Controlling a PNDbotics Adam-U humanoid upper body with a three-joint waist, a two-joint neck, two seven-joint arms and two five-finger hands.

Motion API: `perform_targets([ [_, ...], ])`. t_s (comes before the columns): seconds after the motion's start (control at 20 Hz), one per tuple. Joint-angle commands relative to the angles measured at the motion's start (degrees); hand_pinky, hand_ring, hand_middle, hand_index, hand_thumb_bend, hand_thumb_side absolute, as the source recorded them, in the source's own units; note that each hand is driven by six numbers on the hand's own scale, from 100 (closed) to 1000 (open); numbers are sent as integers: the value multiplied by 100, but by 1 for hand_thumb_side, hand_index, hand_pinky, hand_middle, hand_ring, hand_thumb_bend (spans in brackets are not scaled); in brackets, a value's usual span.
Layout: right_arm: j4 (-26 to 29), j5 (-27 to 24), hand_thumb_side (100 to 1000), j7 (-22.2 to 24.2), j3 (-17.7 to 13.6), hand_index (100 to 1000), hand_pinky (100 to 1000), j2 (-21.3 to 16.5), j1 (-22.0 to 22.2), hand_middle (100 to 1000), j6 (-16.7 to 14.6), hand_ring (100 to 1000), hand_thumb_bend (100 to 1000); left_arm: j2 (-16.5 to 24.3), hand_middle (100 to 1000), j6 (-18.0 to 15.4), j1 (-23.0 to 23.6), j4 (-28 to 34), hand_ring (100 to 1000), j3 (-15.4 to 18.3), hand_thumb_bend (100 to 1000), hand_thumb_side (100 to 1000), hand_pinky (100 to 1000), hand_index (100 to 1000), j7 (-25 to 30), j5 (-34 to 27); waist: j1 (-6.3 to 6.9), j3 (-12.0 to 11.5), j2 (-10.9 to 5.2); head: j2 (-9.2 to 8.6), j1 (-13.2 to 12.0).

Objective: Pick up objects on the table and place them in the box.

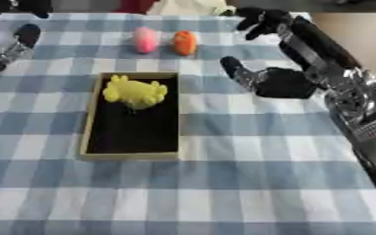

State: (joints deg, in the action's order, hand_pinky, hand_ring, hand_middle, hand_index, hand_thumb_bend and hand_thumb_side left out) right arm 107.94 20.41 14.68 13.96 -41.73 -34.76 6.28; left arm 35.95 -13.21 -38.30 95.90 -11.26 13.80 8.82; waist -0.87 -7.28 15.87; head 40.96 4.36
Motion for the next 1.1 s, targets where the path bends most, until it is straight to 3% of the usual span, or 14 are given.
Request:
perform_targets([
  [0.05,-244,98,636,257,80,977,886,-295,-448,815,-28,789,346,109,730,111,172,477,744,252,166,864,884,952,46,-374,-33,-120,-131,-33,94],
  [0.2,-775,267,632,438,166,969,887,-195,-905,818,-123,791,369,-54,724,205,421,671,739,336,150,888,891,957,128,-524,-102,-306,-132,-39,168],
  [0.45,-1964,774,624,521,101,956,888,330,-1561,826,-345,794,413,-486,711,372,763,774,727,424,132,928,899,963,188,-688,-190,-601,-91,-98,222],
  [0.8,-3831,1505,625,340,-346,949,888,969,-2179,826,-593,794,446,-1026,705,529,872,887,723,398,147,931,908,969,411,-812,-258,-1003,-26,-201,388],
  [1.1,-5062,1895,634,-90,-816,949,886,1197,-2417,821,-571,793,454,-1280,700,568,862,1039,720,343,151,934,910,971,648,-913,-288,-1332,52,-266,591],
])
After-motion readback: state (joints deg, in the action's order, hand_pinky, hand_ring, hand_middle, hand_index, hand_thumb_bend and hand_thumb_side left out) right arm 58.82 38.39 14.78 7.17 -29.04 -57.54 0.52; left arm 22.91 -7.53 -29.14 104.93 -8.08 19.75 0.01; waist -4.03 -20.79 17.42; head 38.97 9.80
